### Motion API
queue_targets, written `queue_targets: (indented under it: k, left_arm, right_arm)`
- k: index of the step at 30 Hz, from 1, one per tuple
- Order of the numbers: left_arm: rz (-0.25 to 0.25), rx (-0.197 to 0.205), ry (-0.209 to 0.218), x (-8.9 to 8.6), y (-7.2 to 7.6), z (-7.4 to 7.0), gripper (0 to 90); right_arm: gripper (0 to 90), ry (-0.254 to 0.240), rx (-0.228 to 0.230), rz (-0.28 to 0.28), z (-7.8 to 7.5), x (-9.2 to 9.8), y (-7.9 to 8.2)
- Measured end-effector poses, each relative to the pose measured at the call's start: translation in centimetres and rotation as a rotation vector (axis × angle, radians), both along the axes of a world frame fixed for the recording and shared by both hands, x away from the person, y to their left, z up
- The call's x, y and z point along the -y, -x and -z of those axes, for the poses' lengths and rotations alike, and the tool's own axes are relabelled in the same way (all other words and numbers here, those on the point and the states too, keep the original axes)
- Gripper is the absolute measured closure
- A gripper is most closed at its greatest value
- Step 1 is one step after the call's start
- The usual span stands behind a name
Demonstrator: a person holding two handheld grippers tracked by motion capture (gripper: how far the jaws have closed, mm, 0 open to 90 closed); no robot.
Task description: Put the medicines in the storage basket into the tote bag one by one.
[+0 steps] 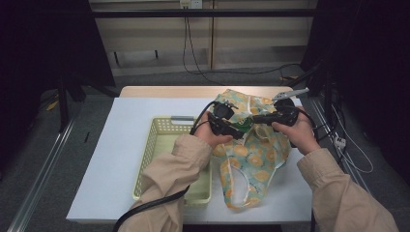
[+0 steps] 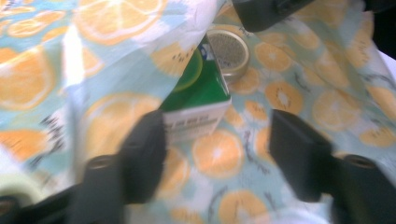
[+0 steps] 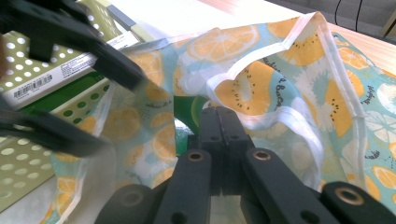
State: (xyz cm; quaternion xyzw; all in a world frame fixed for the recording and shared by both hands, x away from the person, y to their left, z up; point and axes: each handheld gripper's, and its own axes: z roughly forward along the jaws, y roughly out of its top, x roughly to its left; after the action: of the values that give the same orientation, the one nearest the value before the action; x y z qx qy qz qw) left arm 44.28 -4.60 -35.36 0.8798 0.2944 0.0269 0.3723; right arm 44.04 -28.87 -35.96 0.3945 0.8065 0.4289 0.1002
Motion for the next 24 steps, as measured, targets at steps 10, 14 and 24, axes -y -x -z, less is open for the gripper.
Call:
queue_targets:
  k: [10, 14, 24]
  left_arm:
    - [-0.070, 0.079, -0.058, -5.8, 1.8, -1.1, 18.2]
    - [-0.109, 0.074, -0.075, -7.6, 2.1, -0.3, 16.1]
    - [-0.134, 0.051, -0.167, -9.7, 3.0, 1.5, 20.8]
  right_arm:
    - [90.0, 0.009, -0.001, 0.006, 0.3, -0.1, 0.2]
    - [90.0, 0.014, 0.000, 0.004, 0.2, -0.4, 0.3]
    - [90.0, 0.017, -0.005, 0.002, 0.7, -0.4, 0.3]
